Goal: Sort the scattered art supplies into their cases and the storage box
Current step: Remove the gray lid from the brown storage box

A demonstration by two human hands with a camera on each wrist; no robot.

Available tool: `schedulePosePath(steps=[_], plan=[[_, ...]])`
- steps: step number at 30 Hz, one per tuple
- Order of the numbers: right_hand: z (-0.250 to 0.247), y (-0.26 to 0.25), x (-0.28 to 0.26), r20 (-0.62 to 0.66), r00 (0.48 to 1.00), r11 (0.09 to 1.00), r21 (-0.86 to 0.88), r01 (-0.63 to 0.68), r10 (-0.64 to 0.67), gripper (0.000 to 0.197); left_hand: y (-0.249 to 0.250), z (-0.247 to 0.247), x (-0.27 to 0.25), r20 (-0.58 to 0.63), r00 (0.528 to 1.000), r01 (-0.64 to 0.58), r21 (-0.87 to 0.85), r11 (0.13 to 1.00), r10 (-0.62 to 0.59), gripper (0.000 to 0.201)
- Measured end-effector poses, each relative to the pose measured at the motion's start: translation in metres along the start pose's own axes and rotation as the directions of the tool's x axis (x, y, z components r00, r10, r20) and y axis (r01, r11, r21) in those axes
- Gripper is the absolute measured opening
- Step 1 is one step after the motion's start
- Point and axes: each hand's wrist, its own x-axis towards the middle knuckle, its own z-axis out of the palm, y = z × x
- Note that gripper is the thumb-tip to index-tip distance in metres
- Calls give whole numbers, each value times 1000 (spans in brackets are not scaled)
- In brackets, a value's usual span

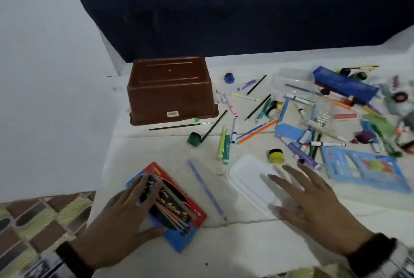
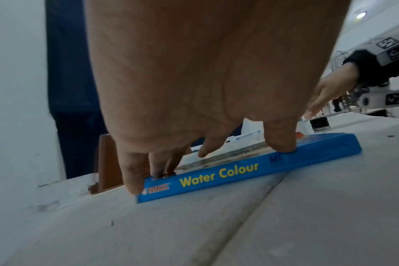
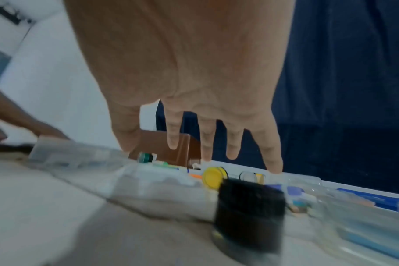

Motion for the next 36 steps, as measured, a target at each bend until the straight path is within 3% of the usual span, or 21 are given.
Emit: schedulePosePath(steps=[4, 7, 10, 17, 24, 36], plan=[[1, 6, 9, 194, 981, 992, -117, 38, -15, 66, -14, -14, 23, -29, 995, -100, -34, 994, 99, 113], [12, 6, 16, 154, 982, 974, -182, 136, -109, 68, -18, -21, 43, -9, 984, -179, -40, 983, 179, 113], [19, 10, 25, 195, 978, 970, -215, 112, -69, 74, -20, -30, 61, 13, 978, -206, -81, 975, 207, 111], [20, 50, 38, 132, 984, 951, -269, 152, -119, 72, -1, -50, 103, 62, 969, -226, -148, 963, 237, 115], [14, 76, 43, 149, 988, 970, -234, 65, -31, 70, 26, -60, 142, 36, 967, -242, -183, 953, 253, 114], [3, 91, 70, -68, 997, 985, -165, -46, 35, 52, 66, -78, 192, -39, 967, -254, -224, 941, 252, 113]])
